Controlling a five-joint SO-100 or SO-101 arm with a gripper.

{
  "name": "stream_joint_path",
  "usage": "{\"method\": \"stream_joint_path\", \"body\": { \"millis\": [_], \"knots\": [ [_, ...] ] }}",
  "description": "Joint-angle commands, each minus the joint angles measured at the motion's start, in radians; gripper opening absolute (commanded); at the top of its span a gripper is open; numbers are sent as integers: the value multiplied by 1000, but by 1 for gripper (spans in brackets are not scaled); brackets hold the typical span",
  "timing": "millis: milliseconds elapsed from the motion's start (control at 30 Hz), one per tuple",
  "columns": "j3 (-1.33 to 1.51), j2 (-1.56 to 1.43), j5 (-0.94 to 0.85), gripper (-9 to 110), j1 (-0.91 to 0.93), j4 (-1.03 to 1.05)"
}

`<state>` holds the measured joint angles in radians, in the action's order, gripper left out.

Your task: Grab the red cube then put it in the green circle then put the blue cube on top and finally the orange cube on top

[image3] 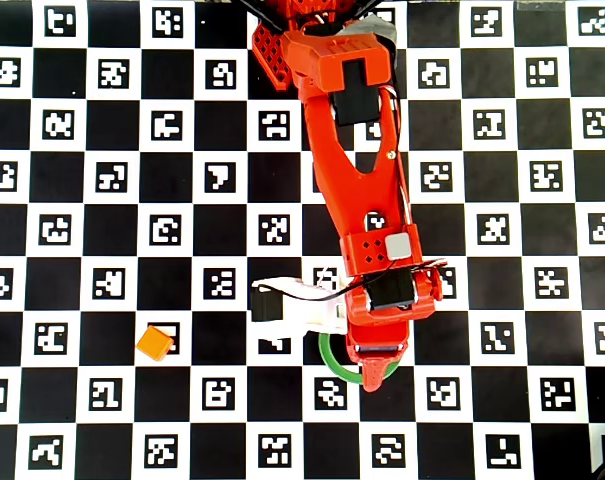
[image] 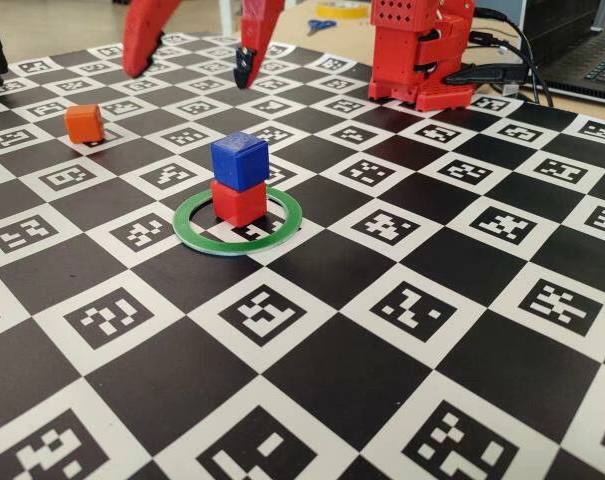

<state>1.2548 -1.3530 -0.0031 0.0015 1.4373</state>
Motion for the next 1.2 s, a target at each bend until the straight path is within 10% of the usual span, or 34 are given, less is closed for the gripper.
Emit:
{"method": "stream_joint_path", "body": {
  "millis": [0,1167],
  "knots": [
    [-60,-117,-29,52,58,34],
    [-882,518,43,52,454,227]
  ]
}}
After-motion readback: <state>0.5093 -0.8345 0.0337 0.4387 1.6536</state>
